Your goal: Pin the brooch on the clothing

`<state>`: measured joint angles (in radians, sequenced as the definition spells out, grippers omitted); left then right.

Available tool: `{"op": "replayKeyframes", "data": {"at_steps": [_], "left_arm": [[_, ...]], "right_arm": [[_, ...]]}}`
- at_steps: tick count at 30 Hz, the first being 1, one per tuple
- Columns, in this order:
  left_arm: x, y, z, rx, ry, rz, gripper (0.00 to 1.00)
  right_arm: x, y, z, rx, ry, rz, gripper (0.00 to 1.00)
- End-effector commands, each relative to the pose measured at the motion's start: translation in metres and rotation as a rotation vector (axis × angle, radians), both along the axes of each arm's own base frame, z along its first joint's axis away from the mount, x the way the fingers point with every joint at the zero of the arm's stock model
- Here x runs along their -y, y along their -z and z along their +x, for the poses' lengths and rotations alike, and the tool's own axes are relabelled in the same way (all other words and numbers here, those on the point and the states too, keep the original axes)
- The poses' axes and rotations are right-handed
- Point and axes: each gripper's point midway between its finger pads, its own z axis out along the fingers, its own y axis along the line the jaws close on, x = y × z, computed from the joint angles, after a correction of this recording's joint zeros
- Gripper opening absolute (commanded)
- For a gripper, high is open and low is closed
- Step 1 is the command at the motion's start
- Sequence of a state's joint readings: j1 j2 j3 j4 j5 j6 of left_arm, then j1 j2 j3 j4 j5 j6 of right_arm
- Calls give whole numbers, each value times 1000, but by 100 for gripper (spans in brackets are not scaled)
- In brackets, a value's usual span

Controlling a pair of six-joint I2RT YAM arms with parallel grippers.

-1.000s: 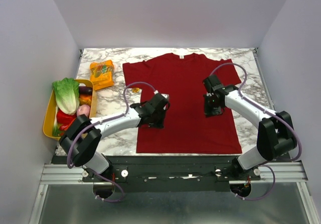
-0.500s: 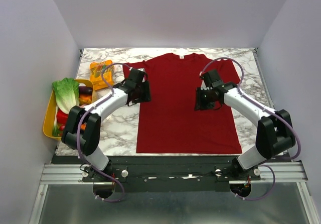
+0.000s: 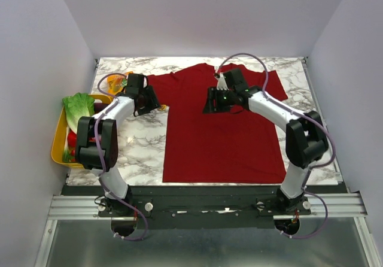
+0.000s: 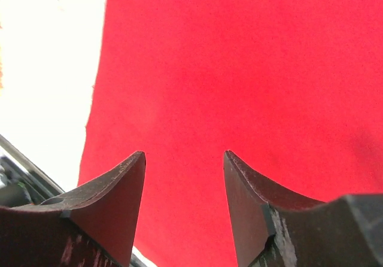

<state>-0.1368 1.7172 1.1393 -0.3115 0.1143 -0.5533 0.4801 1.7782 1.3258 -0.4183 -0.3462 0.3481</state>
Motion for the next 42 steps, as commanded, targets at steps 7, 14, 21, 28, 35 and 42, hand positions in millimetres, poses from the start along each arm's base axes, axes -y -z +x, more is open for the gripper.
{"op": "replayKeyframes", "data": {"at_steps": [7, 14, 21, 28, 35, 42], "left_arm": [[-8, 12, 42, -6, -17, -49, 62], [-10, 23, 53, -27, -3, -52, 61], [-9, 38, 53, -69, 15, -47, 54], [-3, 50, 41, -94, 38, -82, 49], [-2, 62, 36, -118, 36, -89, 48], [2, 58, 39, -114, 37, -109, 47]], "right_arm": [[-130, -13, 55, 21, -133, 201, 41], [-181, 5, 79, 0, -165, 246, 31], [-199, 30, 95, -16, -137, 245, 15], [-207, 57, 87, -45, -148, 217, 10], [-209, 71, 91, -55, -124, 206, 10], [-211, 73, 90, -112, -85, 210, 10]]}}
